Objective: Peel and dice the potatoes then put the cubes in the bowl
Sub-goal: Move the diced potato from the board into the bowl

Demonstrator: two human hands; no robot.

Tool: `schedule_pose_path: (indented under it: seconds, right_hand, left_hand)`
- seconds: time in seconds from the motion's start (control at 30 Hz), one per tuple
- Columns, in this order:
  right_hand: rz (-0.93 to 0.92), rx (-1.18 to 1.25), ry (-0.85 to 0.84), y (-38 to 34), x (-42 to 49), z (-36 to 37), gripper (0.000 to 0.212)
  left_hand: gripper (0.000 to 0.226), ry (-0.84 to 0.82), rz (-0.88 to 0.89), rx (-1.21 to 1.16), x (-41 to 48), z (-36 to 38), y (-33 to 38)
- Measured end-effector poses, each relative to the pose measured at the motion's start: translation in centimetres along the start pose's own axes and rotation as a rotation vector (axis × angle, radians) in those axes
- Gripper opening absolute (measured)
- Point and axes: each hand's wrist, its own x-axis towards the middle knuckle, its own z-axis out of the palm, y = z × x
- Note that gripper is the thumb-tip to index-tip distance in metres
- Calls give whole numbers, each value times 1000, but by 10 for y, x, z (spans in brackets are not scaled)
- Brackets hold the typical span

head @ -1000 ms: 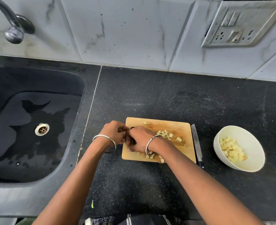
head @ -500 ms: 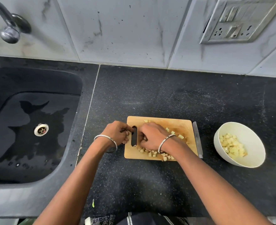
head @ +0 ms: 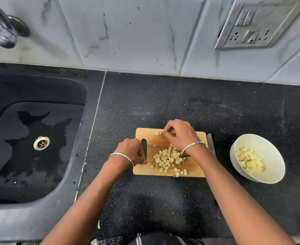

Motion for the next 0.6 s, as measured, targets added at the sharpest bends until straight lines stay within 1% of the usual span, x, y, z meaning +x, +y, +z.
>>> schedule_pose_path:
  seconds: [0.1,0.2,0.3,0.47,0.53,0.6]
  right_hand:
    - [-39,8,33,-4,11,10,6]
    - [-119,-48,22,-12,15,22,7]
    - [-163,-103,24,-14,9,29,6]
    - [-151,-124,-83,5,-16,22,5]
    - [-142,-82,-116,16,-27,14,6]
    - [-95,79,-103,25,-36,2,7]
  left_hand:
    - [5,-13,6,8,2,-1,-1]
    - [1,21,9,4,2,2,0]
    - [8,80,16,-46,2,6,2]
    - [7,87,123,-186,1,16,15]
    - [6,96,165,-226,2,20,20]
    - [6,79,190,-330,3,20,23]
